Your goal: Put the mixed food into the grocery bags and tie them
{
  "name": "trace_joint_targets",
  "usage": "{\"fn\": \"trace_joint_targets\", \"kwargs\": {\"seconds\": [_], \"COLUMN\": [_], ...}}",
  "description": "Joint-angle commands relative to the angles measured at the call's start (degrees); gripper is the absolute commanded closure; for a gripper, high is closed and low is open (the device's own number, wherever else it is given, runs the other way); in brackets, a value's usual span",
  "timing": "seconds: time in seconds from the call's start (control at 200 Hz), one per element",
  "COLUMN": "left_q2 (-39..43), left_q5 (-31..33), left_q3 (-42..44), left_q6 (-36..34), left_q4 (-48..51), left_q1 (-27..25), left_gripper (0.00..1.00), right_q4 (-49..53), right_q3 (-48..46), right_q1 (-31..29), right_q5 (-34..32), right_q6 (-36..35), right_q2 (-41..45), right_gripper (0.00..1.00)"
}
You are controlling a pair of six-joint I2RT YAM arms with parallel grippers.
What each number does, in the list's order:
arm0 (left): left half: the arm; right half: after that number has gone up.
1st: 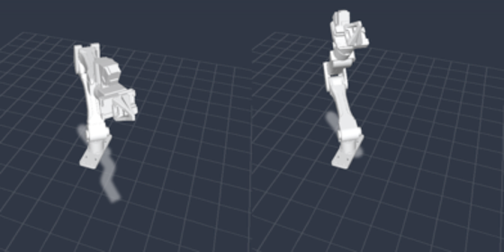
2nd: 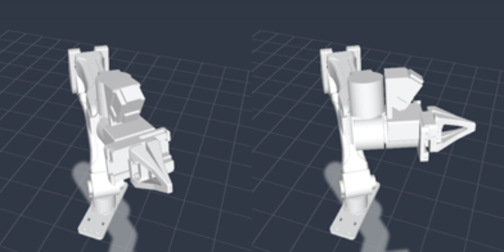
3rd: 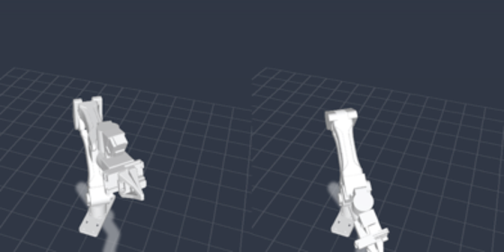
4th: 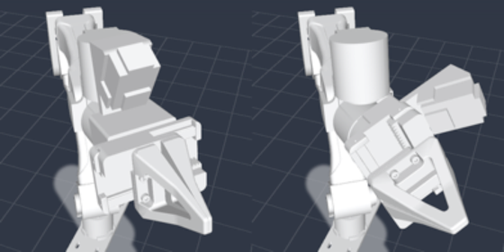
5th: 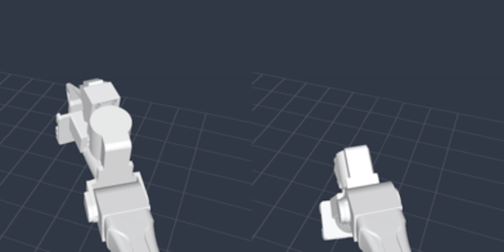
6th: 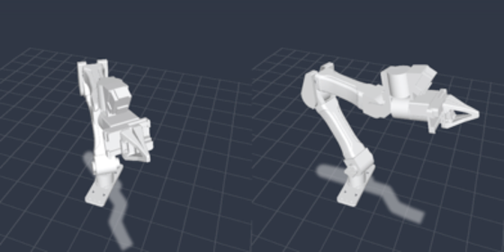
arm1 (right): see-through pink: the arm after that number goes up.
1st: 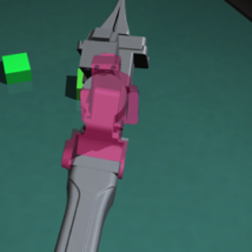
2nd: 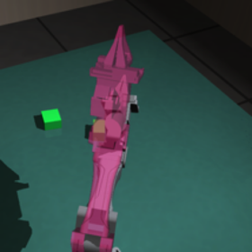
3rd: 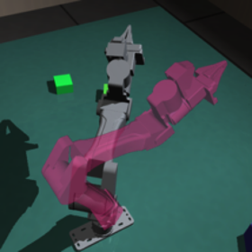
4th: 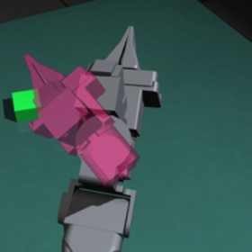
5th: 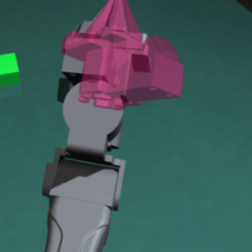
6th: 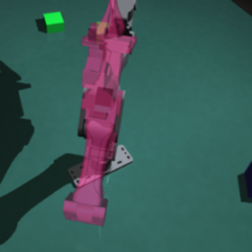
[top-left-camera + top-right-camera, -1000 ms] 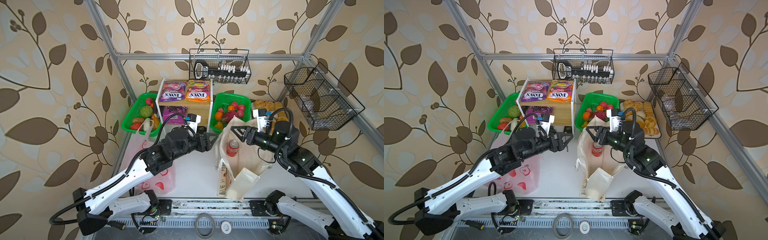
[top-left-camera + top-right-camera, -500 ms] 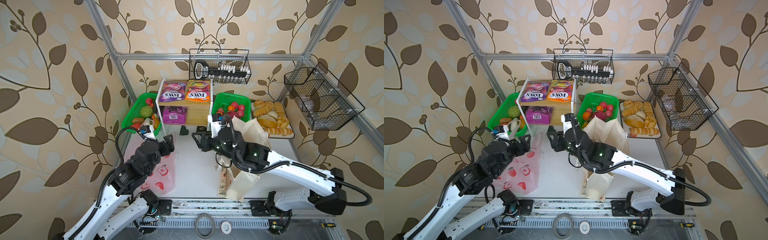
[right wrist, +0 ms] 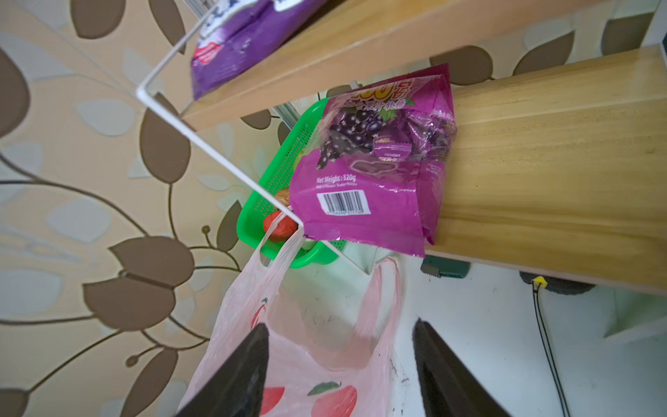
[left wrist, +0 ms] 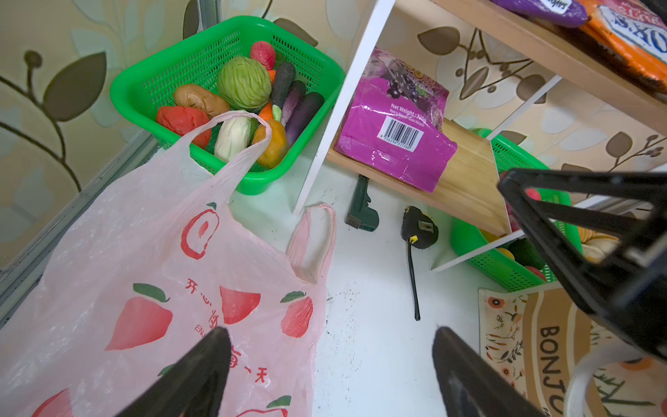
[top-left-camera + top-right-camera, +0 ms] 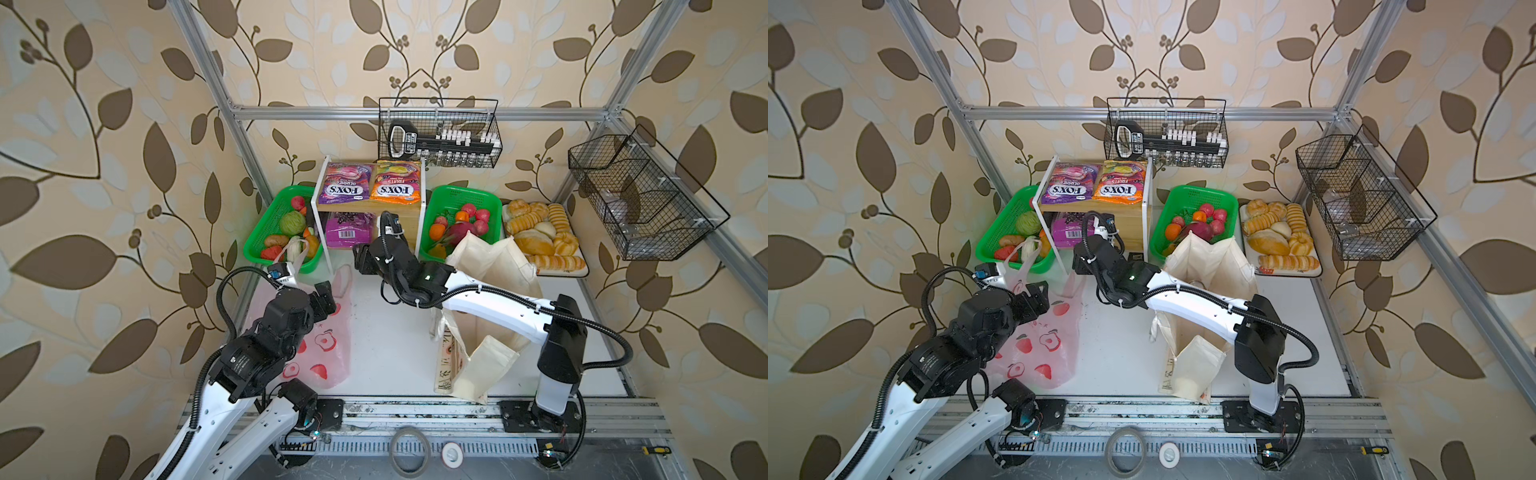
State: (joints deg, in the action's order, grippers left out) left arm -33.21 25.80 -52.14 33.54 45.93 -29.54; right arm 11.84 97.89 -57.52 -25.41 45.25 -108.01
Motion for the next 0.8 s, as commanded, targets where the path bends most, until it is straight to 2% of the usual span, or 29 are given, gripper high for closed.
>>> {"fn": "trace_joint_targets", "kwargs": {"seconds": [0.0, 0.145, 0.29, 0.365, 0.645, 0.795], "left_q2": [0.3, -1.3, -2.5, -2.6, -3.9, -4.4], "left_q5": [1.3, 0.3, -0.4, -0.3, -0.5, -0.6], "left_q3": [0.4, 0.4, 0.6, 0.8, 0.2, -0.3], "left_q6": [-1.9, -2.5, -2.5, -2.6, -3.5, -3.8], "left_q4": [-0.3, -1.1, -2.0, -2.4, -2.5, -2.6], "left_q1": [0.3, 0.3, 0.3, 0.3, 0.3, 0.3], "left_gripper": [0.11, 0.10, 0.09, 0.09, 0.09, 0.09], "right_q4": [1.6, 3.7, 3.2, 0.4, -9.0, -13.1], "right_q3": [3.6, 8.0, 9.5, 8.4, 8.8, 7.8], "right_q1": [0.9, 2.9, 4.0, 4.4, 6.4, 6.7], "right_q5": [1.2, 4.7, 4.0, 2.9, 5.1, 2.6], "right_q6": [0.8, 1.2, 1.2, 0.7, -3.0, -6.0], "right_q2": [-3.2, -7.9, -9.9, -10.1, -13.7, -14.8], "right_gripper": [0.34, 0.30, 0.29, 0.28, 0.26, 0.26]}}
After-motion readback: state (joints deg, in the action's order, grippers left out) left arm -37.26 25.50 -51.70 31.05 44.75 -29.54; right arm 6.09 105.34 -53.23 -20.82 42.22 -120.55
